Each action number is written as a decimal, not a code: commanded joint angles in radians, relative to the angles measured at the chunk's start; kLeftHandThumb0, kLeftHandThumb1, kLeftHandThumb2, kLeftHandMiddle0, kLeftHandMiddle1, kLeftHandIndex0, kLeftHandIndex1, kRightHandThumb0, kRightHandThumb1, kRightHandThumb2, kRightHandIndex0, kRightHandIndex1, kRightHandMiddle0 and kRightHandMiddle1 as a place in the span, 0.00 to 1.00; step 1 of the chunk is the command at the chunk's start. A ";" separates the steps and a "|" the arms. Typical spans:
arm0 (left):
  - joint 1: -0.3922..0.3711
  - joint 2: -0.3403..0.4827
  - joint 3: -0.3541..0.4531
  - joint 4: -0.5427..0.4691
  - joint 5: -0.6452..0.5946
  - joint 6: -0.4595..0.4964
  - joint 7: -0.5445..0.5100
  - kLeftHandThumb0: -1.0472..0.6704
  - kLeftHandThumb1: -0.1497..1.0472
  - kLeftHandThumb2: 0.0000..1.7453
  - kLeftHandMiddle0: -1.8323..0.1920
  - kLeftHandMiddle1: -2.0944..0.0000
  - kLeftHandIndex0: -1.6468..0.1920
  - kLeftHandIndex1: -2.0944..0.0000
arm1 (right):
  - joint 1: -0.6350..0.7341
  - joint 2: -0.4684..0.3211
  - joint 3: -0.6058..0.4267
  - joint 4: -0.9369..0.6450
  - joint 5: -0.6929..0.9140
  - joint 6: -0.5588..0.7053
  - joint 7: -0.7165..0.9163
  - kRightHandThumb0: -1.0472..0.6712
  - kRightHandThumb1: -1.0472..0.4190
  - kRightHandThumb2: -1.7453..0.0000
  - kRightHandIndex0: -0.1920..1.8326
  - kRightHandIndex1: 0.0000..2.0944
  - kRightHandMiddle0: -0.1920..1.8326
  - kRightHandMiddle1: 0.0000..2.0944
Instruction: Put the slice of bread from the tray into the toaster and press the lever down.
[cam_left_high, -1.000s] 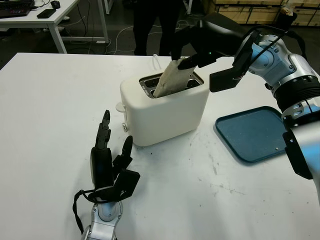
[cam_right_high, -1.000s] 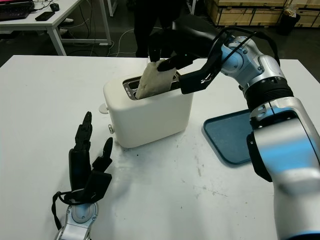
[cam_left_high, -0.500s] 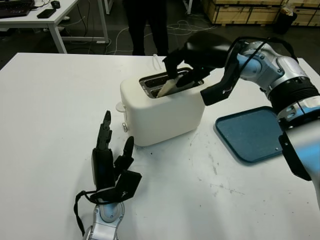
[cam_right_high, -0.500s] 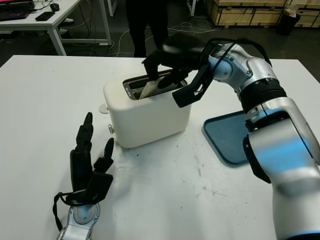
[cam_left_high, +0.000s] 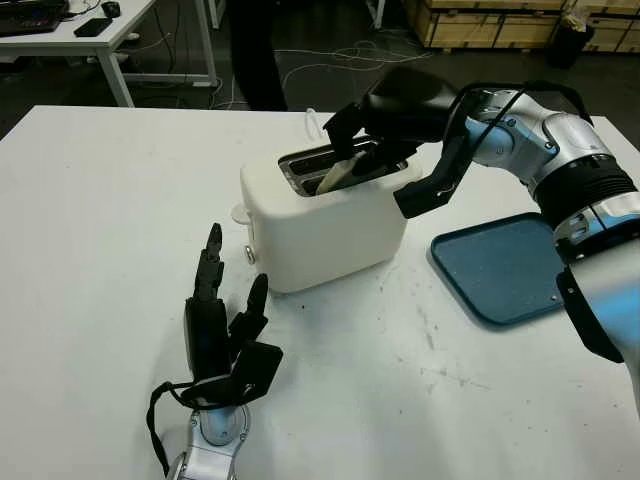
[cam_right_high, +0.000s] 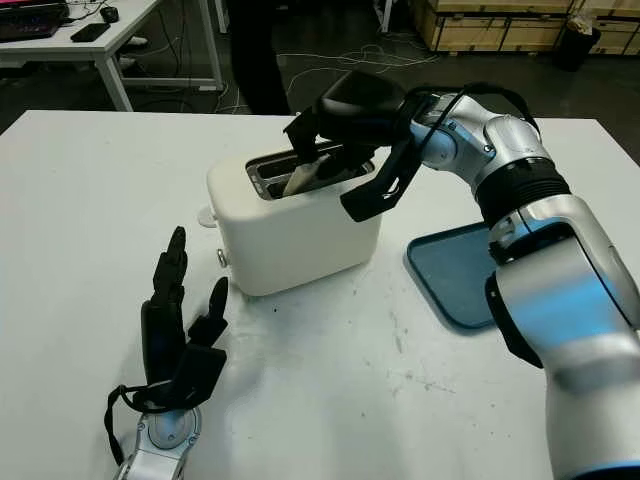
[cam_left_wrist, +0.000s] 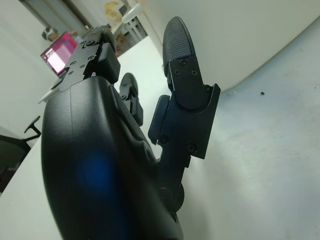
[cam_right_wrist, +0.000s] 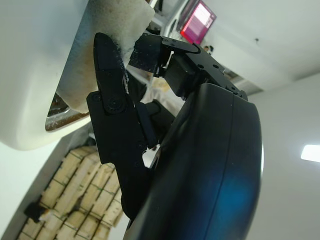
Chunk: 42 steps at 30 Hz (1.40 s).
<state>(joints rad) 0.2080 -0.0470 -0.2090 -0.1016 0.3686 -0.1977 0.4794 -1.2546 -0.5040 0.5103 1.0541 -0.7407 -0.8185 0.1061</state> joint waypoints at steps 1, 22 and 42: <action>-0.004 -0.044 -0.010 0.005 0.002 -0.015 0.008 0.30 0.89 0.31 0.81 0.97 0.81 1.00 | 0.013 0.016 -0.018 0.002 0.039 0.003 0.022 0.31 0.09 0.90 0.43 0.82 0.37 0.81; -0.013 -0.042 -0.010 0.028 -0.001 -0.025 0.027 0.28 0.89 0.33 0.81 0.97 0.81 1.00 | -0.005 0.026 -0.058 -0.089 0.094 0.098 0.291 0.26 0.09 0.95 0.09 0.27 0.32 0.00; -0.009 -0.009 0.019 -0.010 0.016 -0.020 0.015 0.29 0.89 0.31 0.81 0.97 0.81 1.00 | 0.516 0.063 -0.587 -0.306 0.805 0.194 0.280 0.42 0.09 0.93 0.34 0.17 0.41 0.01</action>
<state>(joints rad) 0.2031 -0.0454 -0.2014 -0.0929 0.3734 -0.2082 0.4958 -0.8450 -0.4605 -0.0469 0.7990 0.0195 -0.6616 0.3892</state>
